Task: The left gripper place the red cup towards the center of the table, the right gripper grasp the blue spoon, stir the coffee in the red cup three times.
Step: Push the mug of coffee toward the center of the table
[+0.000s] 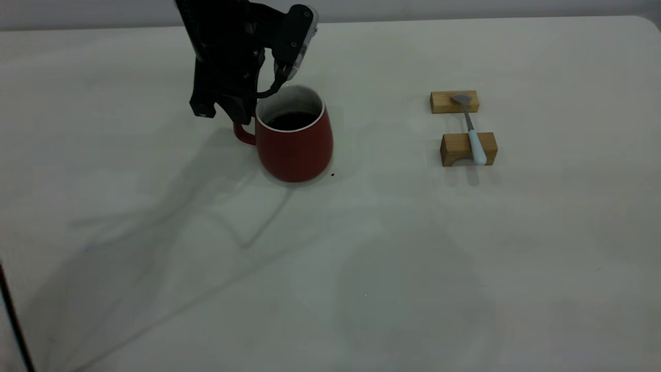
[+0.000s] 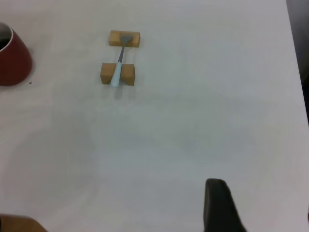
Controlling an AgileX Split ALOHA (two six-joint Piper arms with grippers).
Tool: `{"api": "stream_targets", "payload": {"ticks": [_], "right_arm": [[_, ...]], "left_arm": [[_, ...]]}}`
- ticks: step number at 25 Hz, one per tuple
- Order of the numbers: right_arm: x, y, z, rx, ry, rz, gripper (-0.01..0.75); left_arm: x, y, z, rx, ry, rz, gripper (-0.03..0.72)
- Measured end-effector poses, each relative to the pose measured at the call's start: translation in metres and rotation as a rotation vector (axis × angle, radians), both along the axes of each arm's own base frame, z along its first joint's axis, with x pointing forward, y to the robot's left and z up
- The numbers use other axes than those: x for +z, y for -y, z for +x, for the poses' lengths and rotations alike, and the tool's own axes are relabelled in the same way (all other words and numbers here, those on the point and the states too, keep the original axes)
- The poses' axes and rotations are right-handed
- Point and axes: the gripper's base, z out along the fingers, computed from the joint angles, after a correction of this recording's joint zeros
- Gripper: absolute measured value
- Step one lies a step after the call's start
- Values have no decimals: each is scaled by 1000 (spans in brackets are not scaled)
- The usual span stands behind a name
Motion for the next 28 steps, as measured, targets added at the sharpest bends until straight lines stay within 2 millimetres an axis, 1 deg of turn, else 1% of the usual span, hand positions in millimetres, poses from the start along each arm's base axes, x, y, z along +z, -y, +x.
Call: {"api": "stream_targets", "payload": {"ticks": [12, 16, 18, 20, 22, 24, 25, 27, 28], "right_arm": [[0, 0, 0, 0, 0, 0, 472], [0, 0, 0, 0, 0, 0, 472], [0, 0, 0, 0, 1, 0, 472], [0, 0, 0, 0, 1, 0, 472], [0, 0, 0, 0, 1, 0, 472], [0, 0, 0, 0, 1, 0, 472], [0, 0, 0, 0, 1, 0, 472], [0, 0, 0, 0, 1, 0, 472], [0, 0, 0, 0, 1, 0, 472]], "left_arm": [[0, 1, -1, 0, -5, -1, 208], [0, 2, -1, -1, -6, -1, 237], [0, 2, -1, 0, -7, -2, 274], [0, 2, -1, 0, -7, -3, 336], [0, 2, -1, 11, -6, -2, 408], [6, 2, -1, 34, -1, -1, 505], [13, 1, -1, 46, 3, -1, 559], [33, 0, -2, 67, 18, 3, 645], [44, -1, -3, 80, 24, 6, 667]]}}
